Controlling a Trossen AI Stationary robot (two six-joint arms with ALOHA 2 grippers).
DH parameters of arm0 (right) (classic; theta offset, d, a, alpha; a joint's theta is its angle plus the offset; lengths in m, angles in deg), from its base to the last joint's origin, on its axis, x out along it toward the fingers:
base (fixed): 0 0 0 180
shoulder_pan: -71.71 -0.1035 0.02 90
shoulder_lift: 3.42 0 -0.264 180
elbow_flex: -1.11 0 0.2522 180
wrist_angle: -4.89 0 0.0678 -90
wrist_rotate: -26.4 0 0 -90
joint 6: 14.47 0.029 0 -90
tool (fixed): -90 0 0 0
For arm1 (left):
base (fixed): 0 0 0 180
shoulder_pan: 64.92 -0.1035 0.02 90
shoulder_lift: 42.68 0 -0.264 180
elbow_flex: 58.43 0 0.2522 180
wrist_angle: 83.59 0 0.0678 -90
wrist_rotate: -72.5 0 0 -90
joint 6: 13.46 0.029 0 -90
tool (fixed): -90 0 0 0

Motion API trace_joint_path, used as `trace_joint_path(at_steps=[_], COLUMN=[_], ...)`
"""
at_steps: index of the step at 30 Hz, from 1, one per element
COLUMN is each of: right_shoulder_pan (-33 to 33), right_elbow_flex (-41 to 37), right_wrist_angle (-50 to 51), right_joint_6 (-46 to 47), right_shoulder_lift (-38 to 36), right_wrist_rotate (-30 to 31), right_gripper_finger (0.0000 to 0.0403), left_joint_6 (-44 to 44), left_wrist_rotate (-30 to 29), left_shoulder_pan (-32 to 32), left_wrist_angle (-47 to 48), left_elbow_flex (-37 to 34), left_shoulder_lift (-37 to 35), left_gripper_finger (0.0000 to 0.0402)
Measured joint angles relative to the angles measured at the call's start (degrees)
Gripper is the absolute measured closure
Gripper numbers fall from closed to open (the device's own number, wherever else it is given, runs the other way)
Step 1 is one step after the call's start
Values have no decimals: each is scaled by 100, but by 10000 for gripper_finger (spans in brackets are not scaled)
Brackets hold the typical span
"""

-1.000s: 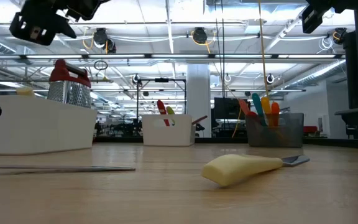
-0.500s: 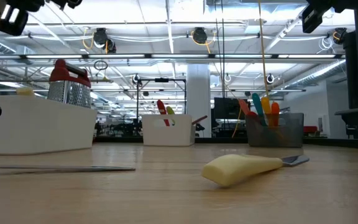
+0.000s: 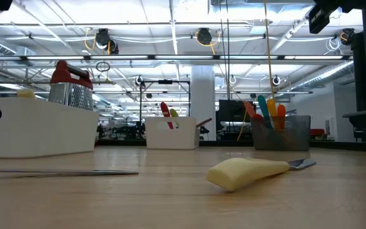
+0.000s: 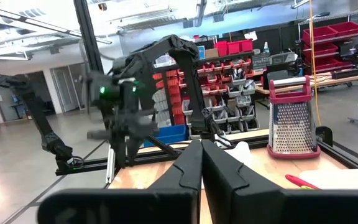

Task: Pick & Place Kitchen Items
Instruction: Put the yellow knife into the bottom white bin

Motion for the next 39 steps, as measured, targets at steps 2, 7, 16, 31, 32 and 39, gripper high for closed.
trace_joint_path(at_steps=[2,7,16,31,32,39], right_shoulder_pan=[0,0,1,2,1,2], right_elbow_flex=[0,0,0,0,0,0], right_wrist_angle=[0,-2,-4,-4,-4,-4], right_joint_6=[0,2,2,2,2,2], right_shoulder_lift=[0,0,0,0,0,0], right_wrist_rotate=[0,2,2,2,2,2], right_gripper_finger=[399,399,399,399,399,399], left_joint_6=[10,-4,174,703,703,1326], left_wrist_rotate=[117,300,405,172,110,-590], left_shoulder_pan=[50,170,174,235,240,386], left_wrist_angle=[182,210,197,-15,-16,-18], left_elbow_flex=[42,42,42,42,42,42], left_shoulder_lift=[239,710,879,879,879,883], left_gripper_finger=[308,309,309,264,251,185])
